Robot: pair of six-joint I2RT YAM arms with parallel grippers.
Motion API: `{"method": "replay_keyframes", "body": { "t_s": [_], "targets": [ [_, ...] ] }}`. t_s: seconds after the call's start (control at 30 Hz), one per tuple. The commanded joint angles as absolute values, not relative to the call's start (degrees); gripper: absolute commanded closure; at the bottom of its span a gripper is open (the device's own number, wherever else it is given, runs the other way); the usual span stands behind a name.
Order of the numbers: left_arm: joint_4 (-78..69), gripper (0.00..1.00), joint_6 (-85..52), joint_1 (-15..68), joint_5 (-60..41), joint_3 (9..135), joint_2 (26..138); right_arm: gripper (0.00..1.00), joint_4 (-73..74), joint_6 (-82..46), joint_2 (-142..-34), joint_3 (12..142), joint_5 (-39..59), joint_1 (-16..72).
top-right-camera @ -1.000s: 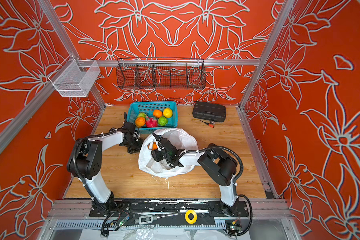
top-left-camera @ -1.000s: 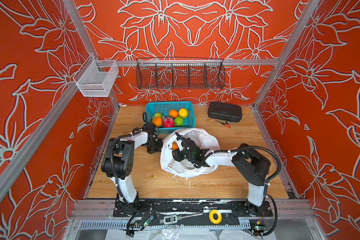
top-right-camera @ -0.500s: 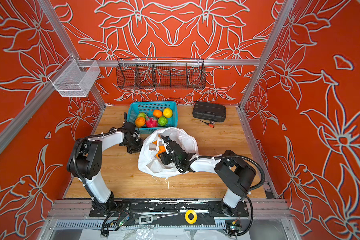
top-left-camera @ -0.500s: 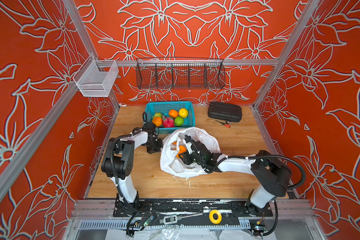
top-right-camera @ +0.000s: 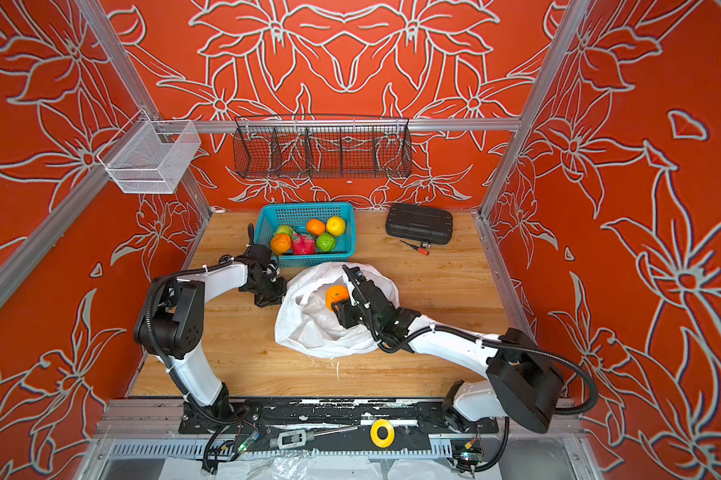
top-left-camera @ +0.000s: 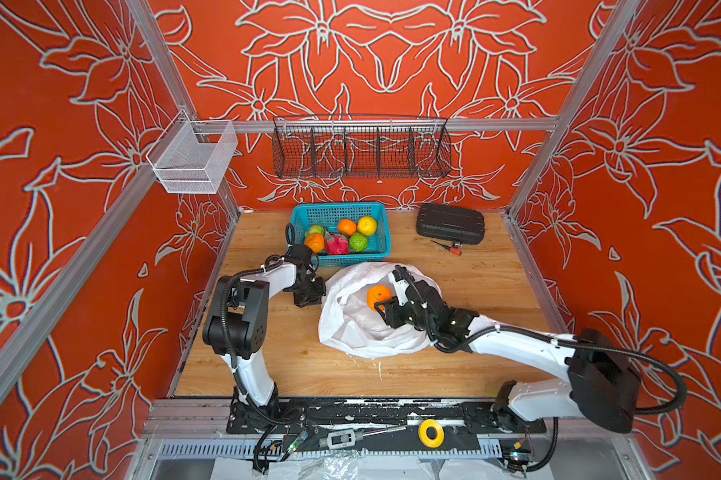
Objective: Untie the knot of the plastic bag and take out the fruit
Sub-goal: 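Close the right gripper on an orange and lift it out of the bag, then bring the orange toward the left gripper while left releases the bag and reaches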
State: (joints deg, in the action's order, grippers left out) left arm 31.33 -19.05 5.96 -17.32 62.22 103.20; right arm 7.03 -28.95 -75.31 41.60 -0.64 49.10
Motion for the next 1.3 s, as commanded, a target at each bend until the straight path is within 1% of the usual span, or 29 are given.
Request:
{"method": "replay_keyframes", "body": {
  "t_s": [0.0, 0.07, 0.2, 0.3, 0.43, 0.53, 0.63, 0.73, 0.8, 0.9, 1.07, 1.1, 1.17, 1.27],
  "targets": [
    [32.00, 0.87, -18.26, 5.54, -16.18, 62.71, 99.71, 0.59, 3.70, -32.18, -70.91, 41.47, -1.75, 48.34],
    [31.99, 0.78, -18.49, 5.62, -17.24, 62.90, 98.03, 0.59, 2.53, -33.14, -67.78, 42.28, -1.43, 48.17],
    [31.98, 0.67, -19.38, 5.78, -19.24, 63.44, 93.47, 0.59, 1.23, -35.44, -63.06, 43.93, -0.16, 47.89],
    [32.75, 0.63, -19.85, 6.02, -20.48, 64.56, 89.72, 0.59, 0.57, -37.56, -60.05, 45.36, 0.39, 47.55],
    [33.04, 0.58, -20.64, 6.27, -22.84, 65.56, 83.59, 0.59, -0.11, -40.19, -59.10, 48.23, 1.92, 46.16],
    [29.97, 0.51, -20.68, 7.42, -25.54, 64.99, 76.88, 0.58, 0.36, -43.27, -60.07, 50.80, 5.85, 43.33],
    [24.82, 0.46, -19.24, 10.22, -26.98, 64.29, 69.83, 0.58, 2.51, -46.36, -62.05, 52.78, 12.07, 39.95],
    [18.33, 0.41, -13.94, 15.22, -26.80, 63.03, 63.63, 0.59, 5.23, -50.49, -65.03, 55.07, 20.05, 35.77],
    [14.50, 0.37, -8.27, 19.16, -25.33, 61.71, 60.39, 0.59, 6.96, -52.78, -66.78, 56.44, 24.92, 33.28],
    [9.38, 0.31, 2.22, 23.82, -25.71, 59.20, 57.40, 0.59, 10.11, -56.47, -68.48, 57.60, 30.42, 30.25],
    [7.28, 0.23, 16.91, 29.85, -23.24, 59.51, 56.99, 0.59, 14.57, -61.55, -70.04, 58.53, 38.14, 26.47],
    [6.81, 0.20, 18.56, 30.50, -23.01, 59.82, 57.00, 0.59, 15.13, -62.18, -70.05, 58.54, 39.12, 26.14],
    [5.11, 0.12, 21.25, 31.44, -22.64, 60.74, 57.77, 0.59, 16.27, -63.36, -69.99, 58.63, 40.75, 25.76],
    [2.39, 0.07, 24.79, 32.21, -23.26, 61.67, 59.61, 0.59, 18.14, -64.98, -70.05, 58.63, 42.81, 25.66]
  ]
}}
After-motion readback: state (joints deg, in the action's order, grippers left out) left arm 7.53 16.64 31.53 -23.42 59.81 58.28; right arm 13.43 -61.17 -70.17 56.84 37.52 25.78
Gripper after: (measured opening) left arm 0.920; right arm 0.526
